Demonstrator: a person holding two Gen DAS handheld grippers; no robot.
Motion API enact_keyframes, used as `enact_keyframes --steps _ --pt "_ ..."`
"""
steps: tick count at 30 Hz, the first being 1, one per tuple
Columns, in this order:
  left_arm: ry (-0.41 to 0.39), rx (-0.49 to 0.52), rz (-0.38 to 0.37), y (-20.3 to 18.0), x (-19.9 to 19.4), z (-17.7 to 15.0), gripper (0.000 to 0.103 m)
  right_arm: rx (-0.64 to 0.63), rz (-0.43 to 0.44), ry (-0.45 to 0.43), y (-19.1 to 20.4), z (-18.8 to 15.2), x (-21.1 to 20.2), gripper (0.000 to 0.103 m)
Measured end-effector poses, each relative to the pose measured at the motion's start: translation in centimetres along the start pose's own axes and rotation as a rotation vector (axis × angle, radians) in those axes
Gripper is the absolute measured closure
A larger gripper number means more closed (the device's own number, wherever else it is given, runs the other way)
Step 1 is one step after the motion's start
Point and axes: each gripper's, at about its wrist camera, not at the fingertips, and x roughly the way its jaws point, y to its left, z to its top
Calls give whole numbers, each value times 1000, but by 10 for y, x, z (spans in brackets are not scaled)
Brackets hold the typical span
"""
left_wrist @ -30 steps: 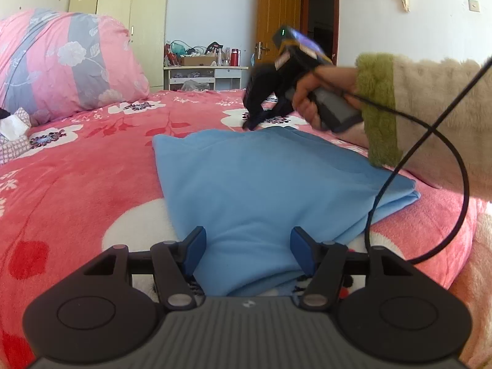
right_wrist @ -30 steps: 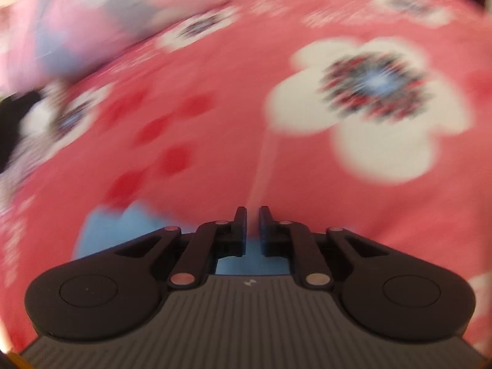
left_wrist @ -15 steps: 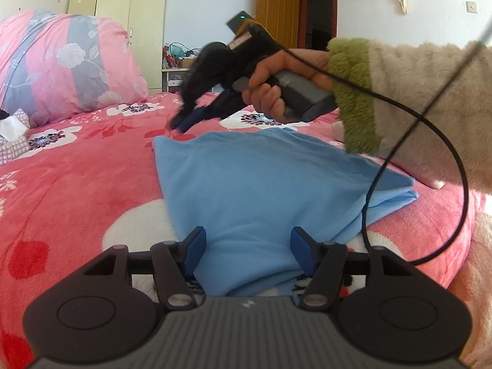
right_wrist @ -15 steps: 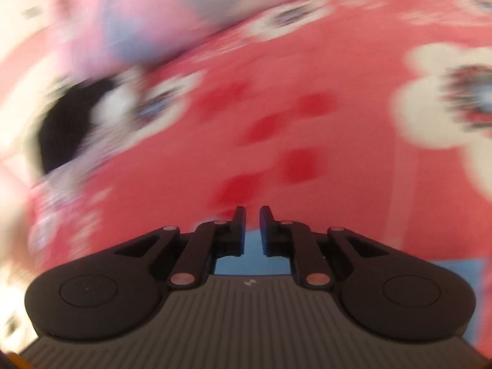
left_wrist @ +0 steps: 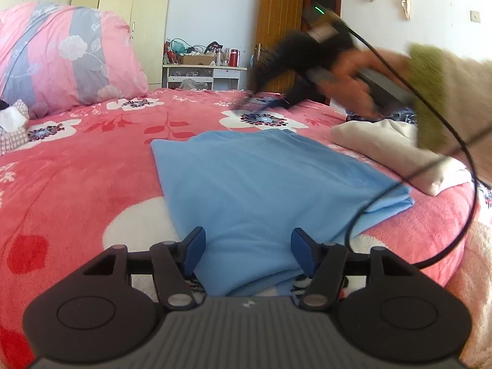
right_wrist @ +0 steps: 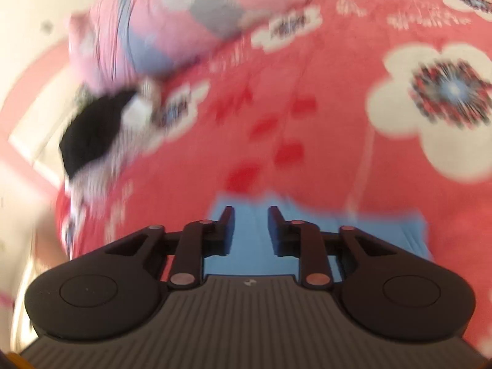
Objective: Fold clothes
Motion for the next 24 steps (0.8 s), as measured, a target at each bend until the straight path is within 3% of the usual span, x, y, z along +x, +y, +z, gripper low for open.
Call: enact_keyframes --steps 2,3,4,7,10,14,15,17,19,21,24 --pt "5 -5 -2 1 0 1 40 24 -87 40 -22 -20 -5 80" --pt "10 -6 -2 1 1 2 40 50 -148 27 -36 -27 -8 97" --pt "16 -8 -2 0 1 3 40 95 -186 -14 -50 -32 -16 103" --pt "33 -10 7 -1 2 6 40 106 -272 -185 -50 -41 -59 97" --pt "47 -6 18 -3 4 9 40 39 -168 -213 -28 -65 -84 97" --pt "66 1 28 -5 6 12 40 -80 -41 -120 -3 -116 -89 97" --pt "73 3 30 -5 6 13 40 -93 -78 -91 -5 -129 -89 96" --pt "87 9 35 -6 6 16 40 -103 -230 -61 -12 -152 -95 96" --pt "101 18 45 -7 6 19 40 -100 -380 -114 -13 -167 -111 92" --pt "109 23 62 -9 5 22 40 -95 -347 -212 -5 -181 -133 92" --pt "120 41 90 -13 3 26 39 -116 -191 -277 18 -202 -138 92"
